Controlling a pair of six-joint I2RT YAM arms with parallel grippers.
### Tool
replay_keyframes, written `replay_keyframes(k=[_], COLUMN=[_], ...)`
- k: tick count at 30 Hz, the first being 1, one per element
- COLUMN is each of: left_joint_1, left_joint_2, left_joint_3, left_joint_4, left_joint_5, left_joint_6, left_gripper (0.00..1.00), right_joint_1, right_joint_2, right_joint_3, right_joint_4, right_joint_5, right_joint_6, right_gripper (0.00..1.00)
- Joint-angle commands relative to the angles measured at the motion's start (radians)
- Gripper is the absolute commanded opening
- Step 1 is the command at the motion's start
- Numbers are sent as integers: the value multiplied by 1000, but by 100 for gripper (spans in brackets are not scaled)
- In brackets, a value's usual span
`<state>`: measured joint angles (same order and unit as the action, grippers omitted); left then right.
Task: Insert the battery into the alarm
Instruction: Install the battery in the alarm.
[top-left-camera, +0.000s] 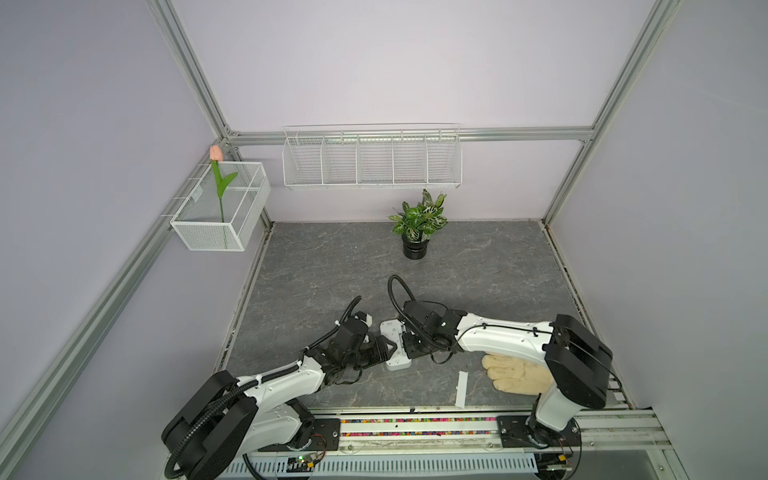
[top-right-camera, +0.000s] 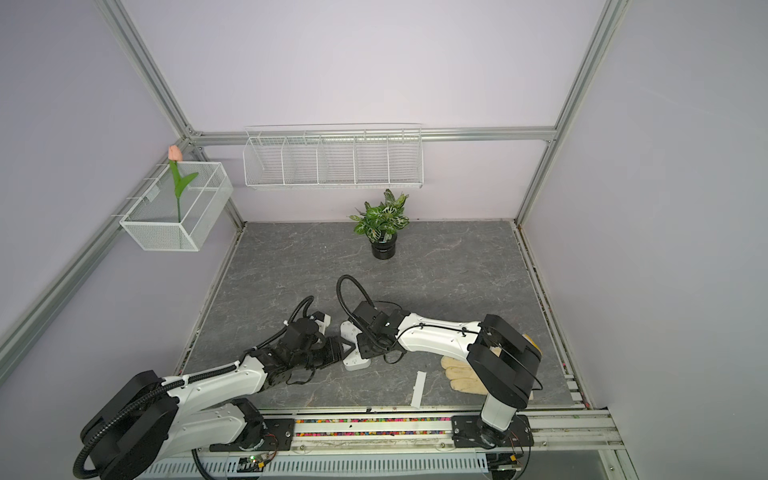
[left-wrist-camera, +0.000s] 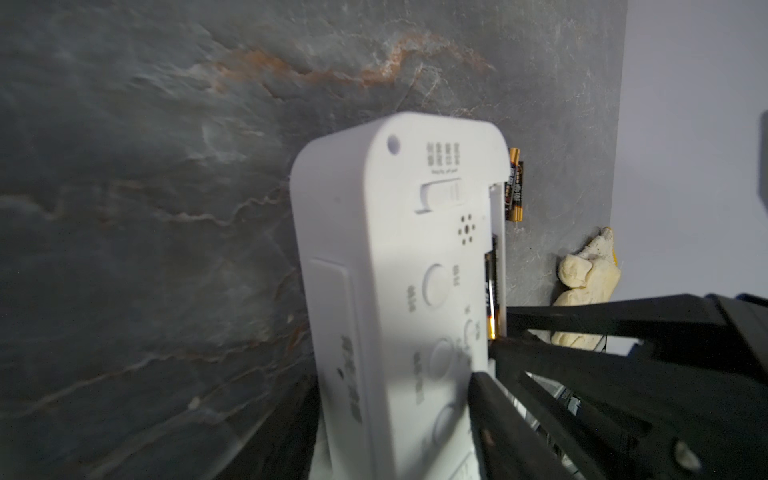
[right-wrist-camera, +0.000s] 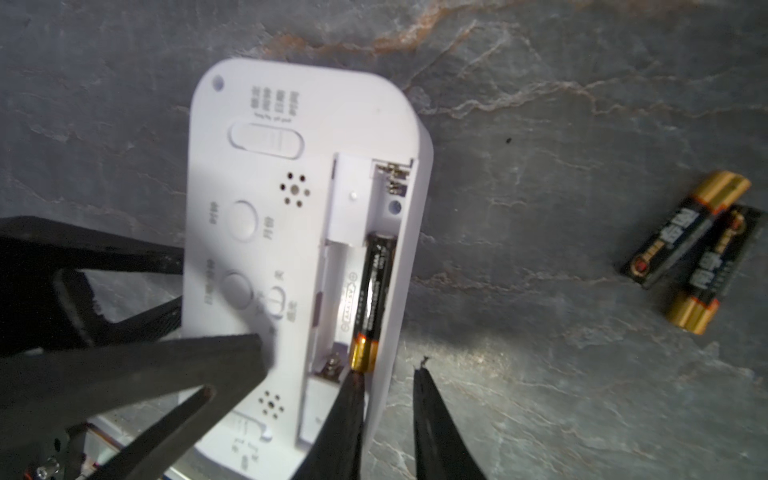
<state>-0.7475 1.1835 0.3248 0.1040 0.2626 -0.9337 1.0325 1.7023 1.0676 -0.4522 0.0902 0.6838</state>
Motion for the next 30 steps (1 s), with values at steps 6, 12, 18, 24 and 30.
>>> replay_keyframes(k=[6,12,18,24,30], left_joint_1=[-10,-11,-11,-12,-12], left_joint_2=[-4,-8,-13,-38,-56], left_joint_3=[-1,-6,-7,-7,-3], left_joint_4=[-10,-12,-16,-37,-57], left_joint_5=[-5,-2,-3,-38,-57], left_joint_6=[13,15,16,4,1], left_gripper=[56,55,55,56,58], right_joint_1=[2,-8,-12,-11,-10], right_joint_2=[41,54,62,41,-9], right_joint_3=[48,64,66,47,24], right_joint_4=[-46,-52,-48,-36,-54], right_joint_5=[60,83,78,36,34], right_joint_6=[-1,-5,-10,-25,-18], right_gripper=[23,23,23,25,26])
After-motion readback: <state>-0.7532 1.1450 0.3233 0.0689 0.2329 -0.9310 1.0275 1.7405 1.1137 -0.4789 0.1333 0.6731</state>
